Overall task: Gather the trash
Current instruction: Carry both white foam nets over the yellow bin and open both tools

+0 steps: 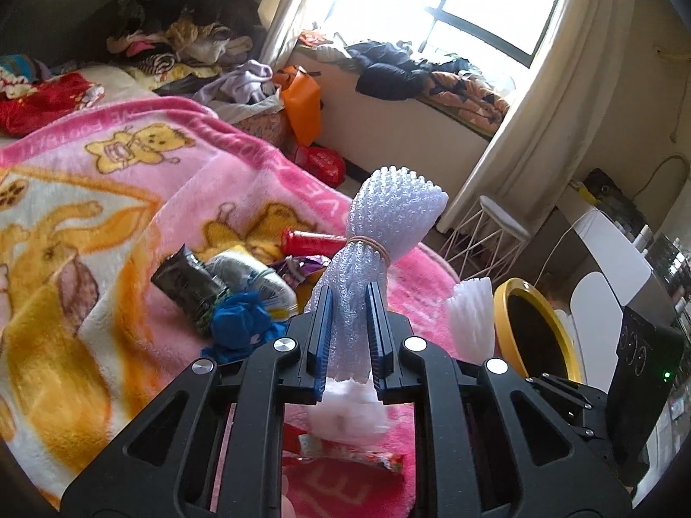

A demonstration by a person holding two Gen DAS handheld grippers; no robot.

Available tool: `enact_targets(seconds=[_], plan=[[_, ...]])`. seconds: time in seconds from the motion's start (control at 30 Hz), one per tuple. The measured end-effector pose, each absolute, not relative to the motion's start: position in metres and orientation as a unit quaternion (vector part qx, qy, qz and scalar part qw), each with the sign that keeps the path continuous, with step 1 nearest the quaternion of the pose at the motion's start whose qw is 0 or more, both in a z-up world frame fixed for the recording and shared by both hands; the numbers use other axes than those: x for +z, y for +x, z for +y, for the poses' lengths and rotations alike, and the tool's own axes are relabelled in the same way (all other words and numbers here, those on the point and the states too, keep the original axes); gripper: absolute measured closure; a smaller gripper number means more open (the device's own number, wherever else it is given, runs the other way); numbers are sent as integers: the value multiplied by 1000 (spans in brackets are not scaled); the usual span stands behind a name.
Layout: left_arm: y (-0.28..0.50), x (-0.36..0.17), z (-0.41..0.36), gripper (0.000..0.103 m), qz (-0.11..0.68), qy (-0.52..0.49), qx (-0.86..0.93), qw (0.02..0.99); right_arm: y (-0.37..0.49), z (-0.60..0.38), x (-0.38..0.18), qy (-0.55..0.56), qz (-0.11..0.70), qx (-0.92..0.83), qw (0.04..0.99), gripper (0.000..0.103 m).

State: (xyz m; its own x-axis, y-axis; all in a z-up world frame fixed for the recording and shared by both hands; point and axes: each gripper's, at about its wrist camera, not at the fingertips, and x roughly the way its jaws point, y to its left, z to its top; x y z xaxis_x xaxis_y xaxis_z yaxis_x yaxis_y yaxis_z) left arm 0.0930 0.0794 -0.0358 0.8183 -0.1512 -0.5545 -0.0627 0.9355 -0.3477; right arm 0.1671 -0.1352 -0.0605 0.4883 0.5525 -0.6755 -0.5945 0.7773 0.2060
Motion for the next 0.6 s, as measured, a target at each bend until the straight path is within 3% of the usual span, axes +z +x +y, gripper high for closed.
enact_targets(seconds=[0.6], plan=[[85,-8,38,92,278,-147,-65,947,169,-179,-29,23,343,296,891,78]])
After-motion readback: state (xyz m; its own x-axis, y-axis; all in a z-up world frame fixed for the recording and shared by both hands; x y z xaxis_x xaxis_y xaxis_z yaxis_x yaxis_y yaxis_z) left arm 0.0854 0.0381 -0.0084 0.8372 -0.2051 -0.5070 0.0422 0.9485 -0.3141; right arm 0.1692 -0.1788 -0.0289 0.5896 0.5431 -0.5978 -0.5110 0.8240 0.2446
